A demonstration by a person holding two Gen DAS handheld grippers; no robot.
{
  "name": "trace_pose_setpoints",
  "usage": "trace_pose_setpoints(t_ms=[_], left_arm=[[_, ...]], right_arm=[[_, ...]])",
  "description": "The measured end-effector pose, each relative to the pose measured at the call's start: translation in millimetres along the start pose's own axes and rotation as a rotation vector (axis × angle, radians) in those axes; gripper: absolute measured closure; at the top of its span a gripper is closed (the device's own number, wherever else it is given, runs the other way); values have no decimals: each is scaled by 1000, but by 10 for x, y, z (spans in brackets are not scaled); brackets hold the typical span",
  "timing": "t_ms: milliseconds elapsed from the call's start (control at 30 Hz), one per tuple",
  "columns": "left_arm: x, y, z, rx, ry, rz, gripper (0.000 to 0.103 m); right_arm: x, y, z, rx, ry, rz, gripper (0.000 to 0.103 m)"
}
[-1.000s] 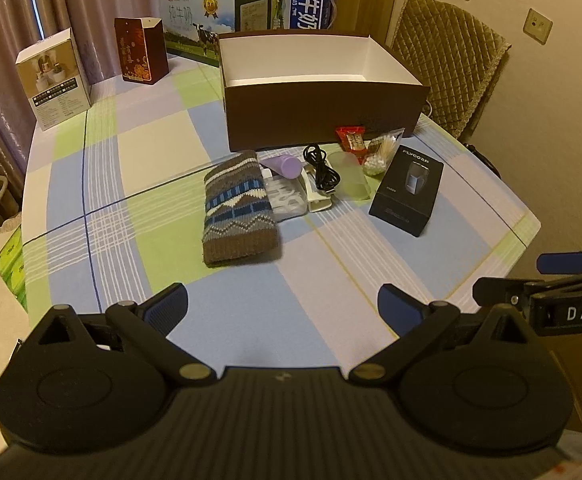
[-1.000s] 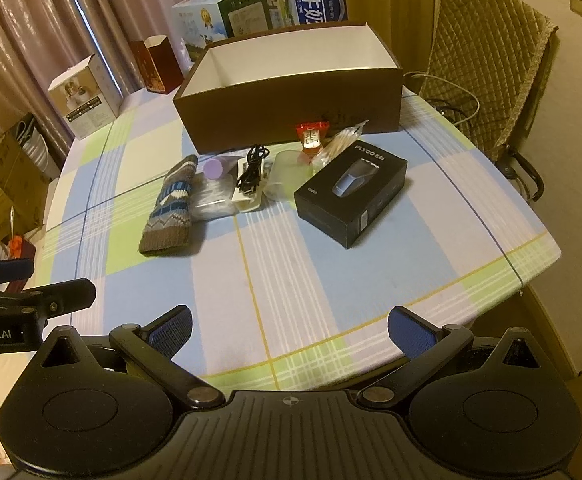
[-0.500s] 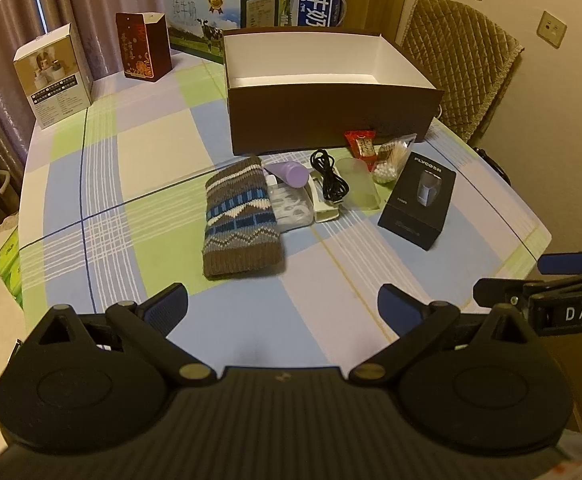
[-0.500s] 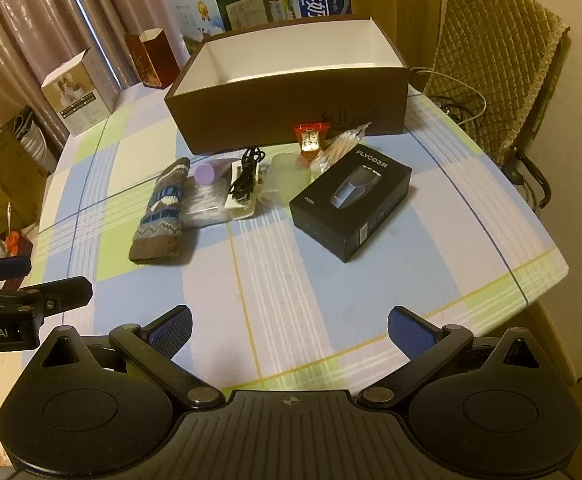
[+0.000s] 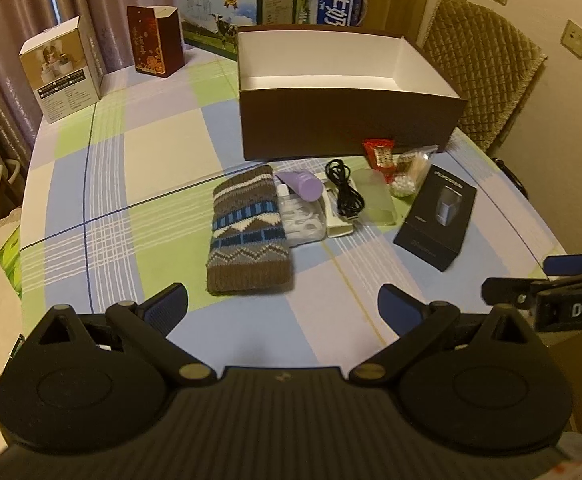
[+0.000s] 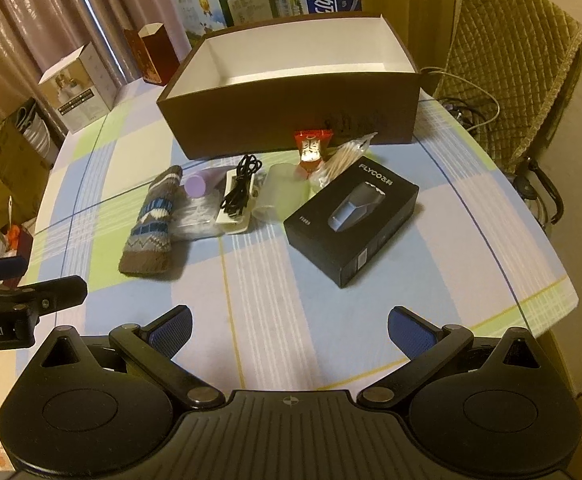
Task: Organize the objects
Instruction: 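Move left tool toward knitted pouch while right tool moves toward black FLYCO box, then close left tool on knitted pouch while right tool lowers over black FLYCO box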
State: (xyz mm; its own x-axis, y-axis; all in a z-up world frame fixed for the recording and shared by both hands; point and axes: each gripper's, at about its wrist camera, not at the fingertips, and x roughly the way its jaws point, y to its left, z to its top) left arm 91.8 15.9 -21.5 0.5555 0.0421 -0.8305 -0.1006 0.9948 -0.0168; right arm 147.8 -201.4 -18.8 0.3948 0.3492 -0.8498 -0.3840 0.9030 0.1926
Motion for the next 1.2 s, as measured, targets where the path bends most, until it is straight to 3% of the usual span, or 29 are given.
trace_pose_setpoints(t_ms=[633,1200], left_arm=[[566,203,213,-68,48,102,3],[922,410,233,-113,102,146,3]], right_arm=[[680,-391,392,117,23,-54,2],[1386,-561,656,293,18,-134,2]])
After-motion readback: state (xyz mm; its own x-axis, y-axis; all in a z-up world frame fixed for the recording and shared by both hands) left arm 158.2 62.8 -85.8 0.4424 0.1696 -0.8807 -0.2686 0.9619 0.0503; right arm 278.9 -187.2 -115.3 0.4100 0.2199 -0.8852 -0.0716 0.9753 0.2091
